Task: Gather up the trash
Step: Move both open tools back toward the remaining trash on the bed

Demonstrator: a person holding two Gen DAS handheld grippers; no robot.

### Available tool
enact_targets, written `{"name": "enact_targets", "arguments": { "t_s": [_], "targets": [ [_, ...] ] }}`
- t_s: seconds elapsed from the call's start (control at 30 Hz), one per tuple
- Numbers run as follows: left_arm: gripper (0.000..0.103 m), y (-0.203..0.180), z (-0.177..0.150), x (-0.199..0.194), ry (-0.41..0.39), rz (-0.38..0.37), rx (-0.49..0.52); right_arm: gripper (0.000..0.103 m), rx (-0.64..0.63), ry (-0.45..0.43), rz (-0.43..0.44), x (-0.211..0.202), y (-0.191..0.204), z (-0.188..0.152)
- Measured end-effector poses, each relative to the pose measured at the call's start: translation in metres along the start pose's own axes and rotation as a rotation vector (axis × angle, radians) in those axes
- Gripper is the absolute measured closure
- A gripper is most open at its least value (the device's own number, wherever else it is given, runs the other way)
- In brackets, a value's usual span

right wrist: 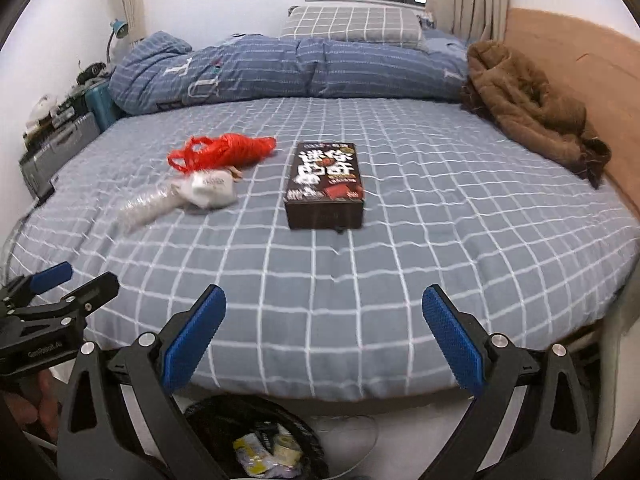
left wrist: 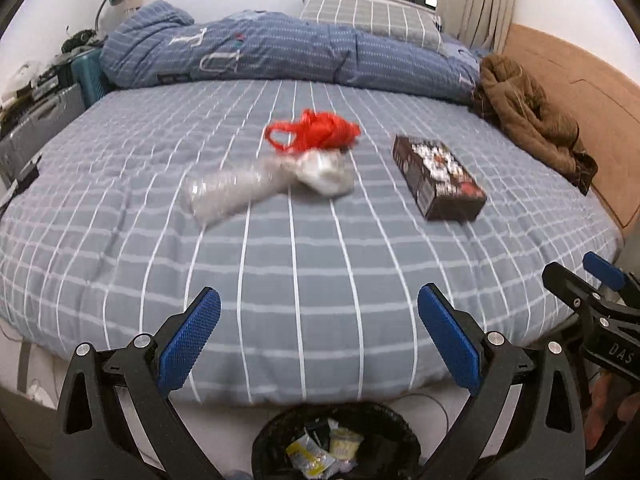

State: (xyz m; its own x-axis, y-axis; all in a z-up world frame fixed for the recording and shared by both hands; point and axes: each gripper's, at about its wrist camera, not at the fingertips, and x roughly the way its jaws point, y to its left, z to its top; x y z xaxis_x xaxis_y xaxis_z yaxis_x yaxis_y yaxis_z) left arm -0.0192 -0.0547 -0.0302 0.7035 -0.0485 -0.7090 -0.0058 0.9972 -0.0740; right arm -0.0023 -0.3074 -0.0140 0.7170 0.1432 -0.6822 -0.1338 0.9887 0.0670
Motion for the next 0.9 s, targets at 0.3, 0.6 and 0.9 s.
{"name": "enact_targets", "arguments": {
  "t_s": [0.3, 0.6, 0.9],
  "targets": [
    [0.006, 0.013, 0.046, 0.030, -0.019, 0.010, -0.017, 0.008, -0.012, -0.008, -0.002, 0.032, 0.006, 0.039],
    [0.006, 0.020, 0.080, 0.087, 0.013, 0.009, -0.023, 0.008, -0.041, 0.023, -0.022, 0.088, 0.012, 0.071],
    [0.006, -0.002, 0.099, 0.141, 0.041, 0.033, 0.028, 0.008, -0.038, 0.093, -0.051, 0.142, 0.003, 0.088]
  ]
}}
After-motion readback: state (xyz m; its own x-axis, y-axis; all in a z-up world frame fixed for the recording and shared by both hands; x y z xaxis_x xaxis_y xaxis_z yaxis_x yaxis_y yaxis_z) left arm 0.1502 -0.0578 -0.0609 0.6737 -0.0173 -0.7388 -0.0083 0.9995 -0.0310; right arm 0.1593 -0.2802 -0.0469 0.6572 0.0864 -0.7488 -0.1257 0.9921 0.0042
